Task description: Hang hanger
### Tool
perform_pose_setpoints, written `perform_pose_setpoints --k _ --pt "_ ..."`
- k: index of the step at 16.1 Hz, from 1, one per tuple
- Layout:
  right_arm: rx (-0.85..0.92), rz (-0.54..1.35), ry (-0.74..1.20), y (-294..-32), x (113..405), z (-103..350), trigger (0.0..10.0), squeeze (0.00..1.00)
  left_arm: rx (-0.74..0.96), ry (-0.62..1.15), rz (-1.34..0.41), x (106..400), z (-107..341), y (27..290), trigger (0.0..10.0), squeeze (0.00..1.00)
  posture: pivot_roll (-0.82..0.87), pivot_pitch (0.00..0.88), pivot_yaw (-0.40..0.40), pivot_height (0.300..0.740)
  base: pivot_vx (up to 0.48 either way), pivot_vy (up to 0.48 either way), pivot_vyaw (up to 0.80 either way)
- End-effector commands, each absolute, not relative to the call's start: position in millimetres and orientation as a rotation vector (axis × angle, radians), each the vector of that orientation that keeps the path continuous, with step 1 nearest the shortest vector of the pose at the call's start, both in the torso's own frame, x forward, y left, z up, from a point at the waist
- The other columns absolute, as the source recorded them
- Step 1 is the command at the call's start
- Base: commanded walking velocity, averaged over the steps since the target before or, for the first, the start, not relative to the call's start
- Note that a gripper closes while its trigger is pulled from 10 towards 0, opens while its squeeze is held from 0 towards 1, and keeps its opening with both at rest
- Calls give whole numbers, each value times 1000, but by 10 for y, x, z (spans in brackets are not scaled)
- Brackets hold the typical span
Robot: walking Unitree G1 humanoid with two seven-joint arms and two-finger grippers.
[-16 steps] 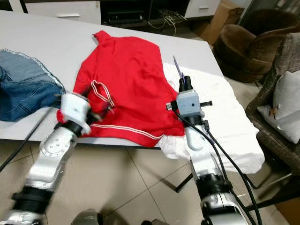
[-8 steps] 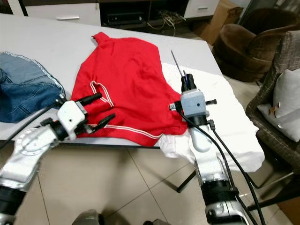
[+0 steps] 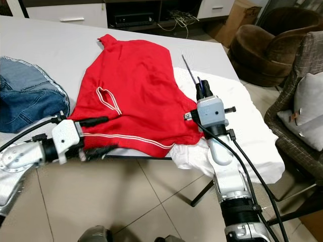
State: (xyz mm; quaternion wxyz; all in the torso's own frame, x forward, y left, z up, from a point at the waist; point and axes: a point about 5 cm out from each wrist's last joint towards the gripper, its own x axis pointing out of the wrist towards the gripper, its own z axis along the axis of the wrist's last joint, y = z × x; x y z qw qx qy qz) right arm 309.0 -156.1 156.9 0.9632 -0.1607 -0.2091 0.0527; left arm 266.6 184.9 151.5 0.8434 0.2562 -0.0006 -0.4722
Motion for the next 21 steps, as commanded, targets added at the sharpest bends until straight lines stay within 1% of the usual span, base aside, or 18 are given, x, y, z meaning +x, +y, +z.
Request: perform_pose_setpoints --k 1,4,5,6,9,12,15,16,17,18,20,21 --pt "-322 81 -408 -1660 3080 1568 10000 0 536 7 -1032 2628 1515 1819 10000 1000 193 66 -112 740 0 0 0" --pt "-320 86 -404 -1653 3065 1588 10000 0 571 80 -1066 2601 1422 1832 10000 1000 180 72 -115 740 0 0 0" --pt "-321 86 -404 -1659 3061 1599 10000 0 590 96 -1069 2601 1395 1834 10000 114 178 74 -117 740 0 0 0" --pt "-321 87 -403 -1665 3055 1607 10000 0 602 100 -1064 2613 1372 1827 10000 0 178 74 -117 740 0 0 0" --pt "-317 87 -405 -1654 3061 1635 10000 0 614 102 -975 2760 1270 1818 10000 0 162 68 -114 740 0 0 0" --pt "-309 85 -416 -1643 3065 1681 10000 0 664 153 -902 2876 1162 1842 10000 0 147 57 -106 740 0 0 0" --pt "-302 72 -414 -1665 3056 1681 10000 0 666 151 -851 2971 1156 1879 10000 0 138 53 -91 740 0 0 0" --pt "-300 69 -412 -1664 3049 1675 10000 0 658 149 -856 2983 1163 1873 6667 0 136 51 -87 740 0 0 0" --pt "-299 68 -411 -1662 3046 1673 10000 0 646 147 -861 2987 1166 1866 0 0 135 50 -85 740 0 0 0" --pt "-295 64 -409 -1662 3039 1668 10000 0 619 158 -895 2980 1166 1840 0 0 133 48 -78 740 0 0 0" --pt "-282 74 -404 -1658 3045 1667 10000 0 618 153 -907 2985 1176 1838 0 0 132 46 -75 740 0 0 0" --pt "-247 148 -387 -1608 3044 1650 10000 0 624 140 -903 3003 1197 1844 0 0 132 44 -74 740 0 0 0"
